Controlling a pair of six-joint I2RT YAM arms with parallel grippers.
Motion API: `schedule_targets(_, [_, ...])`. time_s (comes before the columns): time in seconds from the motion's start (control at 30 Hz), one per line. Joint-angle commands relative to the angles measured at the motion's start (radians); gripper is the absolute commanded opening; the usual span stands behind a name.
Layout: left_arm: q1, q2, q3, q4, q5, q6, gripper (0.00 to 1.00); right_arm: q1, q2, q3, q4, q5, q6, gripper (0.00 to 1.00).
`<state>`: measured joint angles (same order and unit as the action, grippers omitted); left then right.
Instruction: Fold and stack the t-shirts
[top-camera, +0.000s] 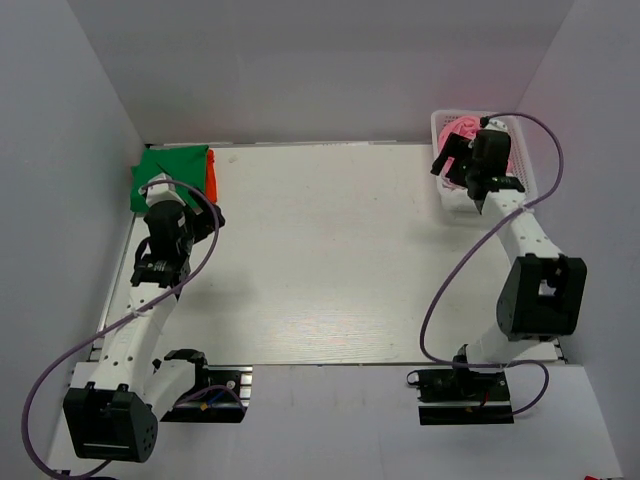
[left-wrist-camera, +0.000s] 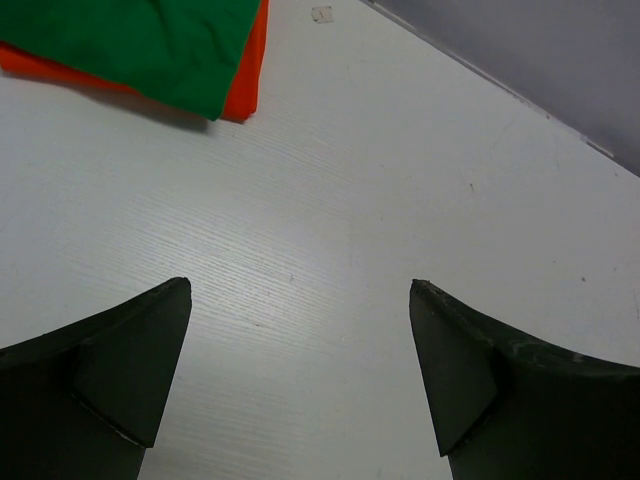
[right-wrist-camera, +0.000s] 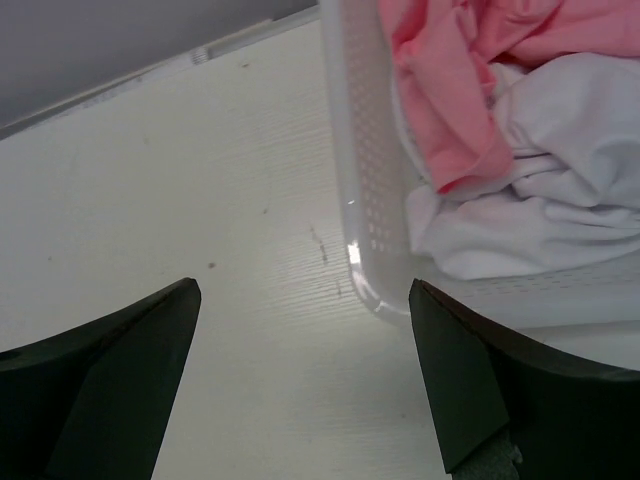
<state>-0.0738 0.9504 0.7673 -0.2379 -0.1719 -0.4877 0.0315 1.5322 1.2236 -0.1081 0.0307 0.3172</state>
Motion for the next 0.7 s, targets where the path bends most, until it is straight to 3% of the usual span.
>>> schedule_targets(0.0, [0.006,-0.006,-0.019,0.042,0.001,0.006,1.0,-0.065,0.135,0.167,-0.157,0.14,0.022,0.91])
schedule_targets(0.07, [0.006,0.004,-0.019,0.042,0.002,0.006,1.0,-0.077,0.193,0.313,-0.285,0.173,0.049,0.91])
schedule_targets(0.2, [0.006,0.027,-0.019,0.054,0.02,0.015,1.0,-0.111,0.372,0.471,-0.382,0.179,0.069,0.91])
schedule_targets(0.4, [0.006,0.062,-0.019,0.11,0.058,0.024,1.0,-0.131,0.531,0.652,-0.464,0.287,0.114,0.91])
schedule_targets(0.67, [0.006,0.154,-0.008,0.13,0.068,0.034,1.0,-0.131,0.721,0.826,-0.444,0.21,0.098,0.91])
